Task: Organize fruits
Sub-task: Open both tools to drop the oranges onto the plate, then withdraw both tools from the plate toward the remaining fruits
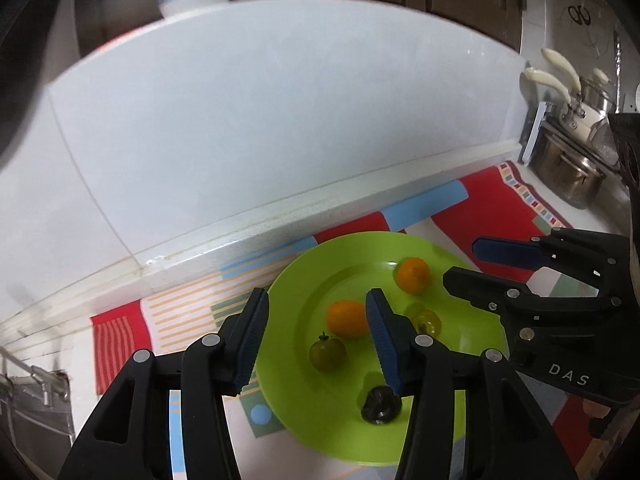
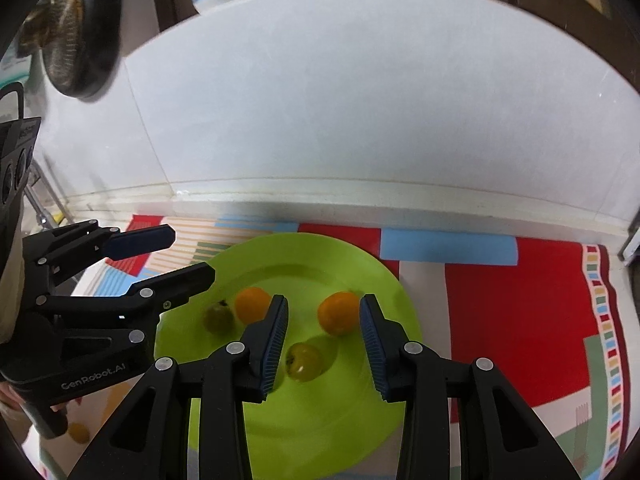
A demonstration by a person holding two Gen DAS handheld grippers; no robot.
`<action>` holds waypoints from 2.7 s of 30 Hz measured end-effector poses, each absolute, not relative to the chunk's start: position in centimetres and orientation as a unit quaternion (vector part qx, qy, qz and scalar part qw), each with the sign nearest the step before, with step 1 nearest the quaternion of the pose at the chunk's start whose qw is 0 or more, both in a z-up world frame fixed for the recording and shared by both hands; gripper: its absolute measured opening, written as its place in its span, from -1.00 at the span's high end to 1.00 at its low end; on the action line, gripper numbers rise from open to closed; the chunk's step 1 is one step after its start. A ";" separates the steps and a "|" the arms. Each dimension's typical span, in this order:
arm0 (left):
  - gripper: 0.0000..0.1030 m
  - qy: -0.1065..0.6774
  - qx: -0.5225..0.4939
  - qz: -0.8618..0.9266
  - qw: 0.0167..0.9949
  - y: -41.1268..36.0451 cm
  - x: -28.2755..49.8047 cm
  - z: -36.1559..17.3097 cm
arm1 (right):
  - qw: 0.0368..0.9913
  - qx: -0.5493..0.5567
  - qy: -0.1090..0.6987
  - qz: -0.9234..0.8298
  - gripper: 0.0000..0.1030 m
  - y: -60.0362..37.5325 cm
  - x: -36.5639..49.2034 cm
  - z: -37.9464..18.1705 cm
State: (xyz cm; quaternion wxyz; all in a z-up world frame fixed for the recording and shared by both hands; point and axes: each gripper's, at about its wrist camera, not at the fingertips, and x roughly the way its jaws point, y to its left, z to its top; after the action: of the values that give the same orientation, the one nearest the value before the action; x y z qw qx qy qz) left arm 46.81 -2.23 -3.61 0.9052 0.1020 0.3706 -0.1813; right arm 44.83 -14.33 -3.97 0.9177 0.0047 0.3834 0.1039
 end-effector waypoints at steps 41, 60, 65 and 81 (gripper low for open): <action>-0.14 0.300 0.059 -0.101 0.947 8.1 26.0 3.1 | 0.933 -0.036 0.293 0.204 0.12 -4.8 27.6 3.1; -0.14 0.311 0.059 -0.077 0.945 10.5 21.1 -1.7 | 0.922 -0.097 0.305 0.215 0.12 -1.0 23.2 -1.4; -0.14 0.327 0.059 -0.078 0.940 10.6 20.9 -3.6 | 0.916 -0.101 0.323 0.215 0.12 -0.7 23.1 -3.0; -0.13 0.397 0.051 -0.098 0.911 10.2 23.7 -9.1 | 0.893 -0.119 0.380 0.212 -0.06 -0.1 25.8 -7.5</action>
State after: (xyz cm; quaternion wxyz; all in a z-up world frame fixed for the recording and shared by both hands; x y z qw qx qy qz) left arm 23.70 10.25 -9.12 0.9112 0.0505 0.3971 -0.0976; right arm 25.77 -0.13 -7.53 0.8925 -0.1195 0.3796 0.2121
